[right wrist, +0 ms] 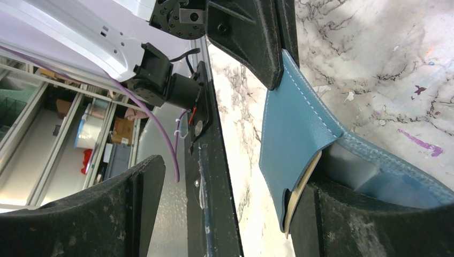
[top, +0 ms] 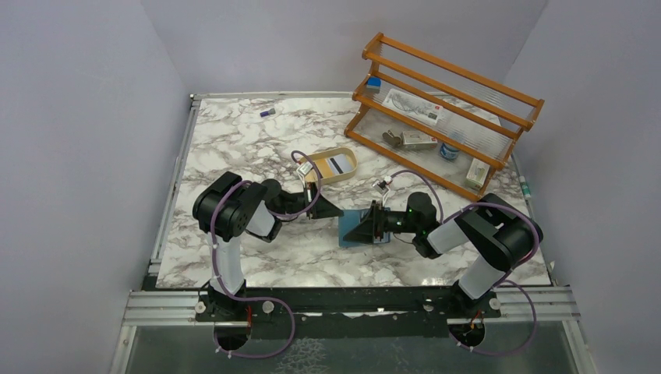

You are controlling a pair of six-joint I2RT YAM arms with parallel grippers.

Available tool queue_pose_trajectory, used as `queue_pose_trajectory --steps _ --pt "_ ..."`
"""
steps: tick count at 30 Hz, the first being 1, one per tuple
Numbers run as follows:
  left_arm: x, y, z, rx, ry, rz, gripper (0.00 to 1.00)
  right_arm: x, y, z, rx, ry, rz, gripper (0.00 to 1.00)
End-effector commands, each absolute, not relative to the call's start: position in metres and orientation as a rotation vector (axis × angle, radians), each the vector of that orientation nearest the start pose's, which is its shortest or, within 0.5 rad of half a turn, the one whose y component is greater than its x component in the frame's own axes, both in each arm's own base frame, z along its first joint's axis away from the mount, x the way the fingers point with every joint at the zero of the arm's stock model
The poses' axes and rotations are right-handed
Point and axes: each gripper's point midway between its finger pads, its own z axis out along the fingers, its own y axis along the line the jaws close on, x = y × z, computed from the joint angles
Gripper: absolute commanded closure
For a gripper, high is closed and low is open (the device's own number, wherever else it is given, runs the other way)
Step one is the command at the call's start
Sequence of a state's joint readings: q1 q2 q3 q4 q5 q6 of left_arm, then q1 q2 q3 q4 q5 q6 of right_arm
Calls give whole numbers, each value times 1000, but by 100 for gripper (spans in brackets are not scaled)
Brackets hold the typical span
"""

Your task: Take the credit cards out of the card holder

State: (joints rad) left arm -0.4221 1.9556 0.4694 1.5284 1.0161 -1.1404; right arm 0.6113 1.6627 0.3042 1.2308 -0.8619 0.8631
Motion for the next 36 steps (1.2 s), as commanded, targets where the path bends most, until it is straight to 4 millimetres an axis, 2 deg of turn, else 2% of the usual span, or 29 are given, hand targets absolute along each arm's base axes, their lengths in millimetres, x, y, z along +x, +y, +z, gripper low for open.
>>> queue_pose_trajectory --steps 1,20,36 --pt "240 -294 142 486 1660 -1854 100 167 306 106 -549 1920 1755 18" --pt "244 -288 128 505 1737 -1794 100 175 279 109 -465 1915 1724 19" --pt "247 -296 125 454 1739 -1784 100 181 288 115 -506 1874 1781 19"
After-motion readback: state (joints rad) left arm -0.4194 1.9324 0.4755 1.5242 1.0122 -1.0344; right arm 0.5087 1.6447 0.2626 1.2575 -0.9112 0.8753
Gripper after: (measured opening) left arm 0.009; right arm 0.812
